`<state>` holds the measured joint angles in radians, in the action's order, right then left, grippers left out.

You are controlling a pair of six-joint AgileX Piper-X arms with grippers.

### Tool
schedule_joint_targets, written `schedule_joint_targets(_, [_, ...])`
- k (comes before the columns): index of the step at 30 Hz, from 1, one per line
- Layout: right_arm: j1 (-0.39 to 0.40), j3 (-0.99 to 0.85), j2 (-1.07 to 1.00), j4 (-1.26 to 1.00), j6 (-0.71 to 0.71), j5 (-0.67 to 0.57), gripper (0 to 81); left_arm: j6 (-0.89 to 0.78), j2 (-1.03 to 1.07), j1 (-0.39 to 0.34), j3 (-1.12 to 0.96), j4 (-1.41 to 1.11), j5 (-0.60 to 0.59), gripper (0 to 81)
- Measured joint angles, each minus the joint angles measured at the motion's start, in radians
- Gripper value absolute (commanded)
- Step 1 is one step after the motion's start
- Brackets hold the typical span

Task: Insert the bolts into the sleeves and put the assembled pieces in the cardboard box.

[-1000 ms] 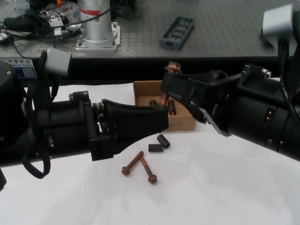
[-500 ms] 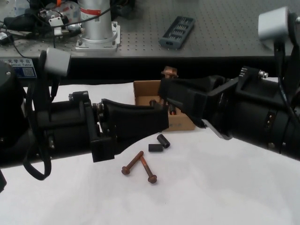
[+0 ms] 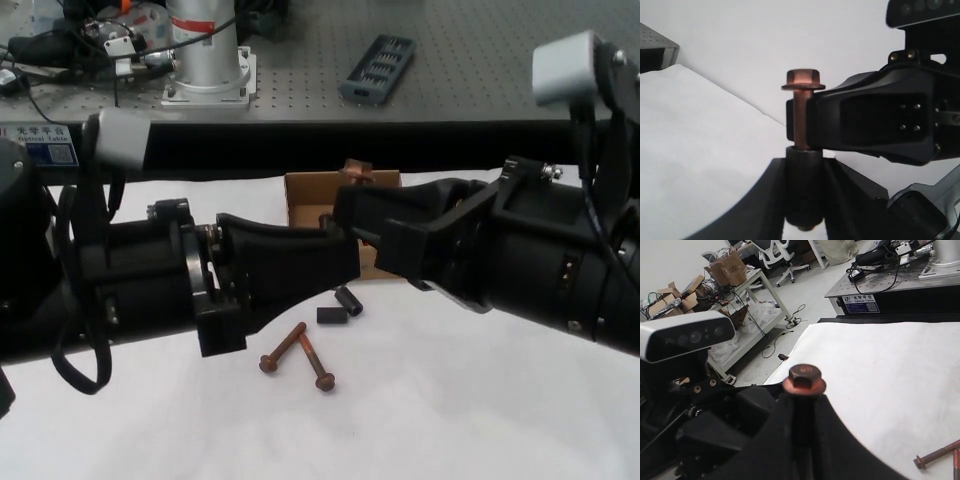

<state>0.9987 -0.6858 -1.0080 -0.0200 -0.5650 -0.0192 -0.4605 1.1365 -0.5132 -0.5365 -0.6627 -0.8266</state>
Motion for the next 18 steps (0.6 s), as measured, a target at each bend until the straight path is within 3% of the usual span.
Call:
schedule_joint_targets(4, [0.009,-0.002,0.0,0.003,0.01,-0.012,45.2,0.0,0.0,0.0,0.0,0.0,0.008,0.6])
schedule_joint_targets(6, [0.017,-0.006,0.002,0.0,0.004,-0.014,55.9,0.0,0.0,-0.003,0.0,0.0,0.019,0.6])
schedule_joint_targets(11, [0.02,-0.011,0.002,0.02,0.0,-0.014,49.2,0.0,0.006,-0.003,-0.003,-0.018,0.047,0.6])
schedule_joint_targets(18, [0.023,0.012,-0.008,0.17,-0.003,-0.033,49.3,0.0,0.004,0.0,-0.016,-0.068,0.081,0.6])
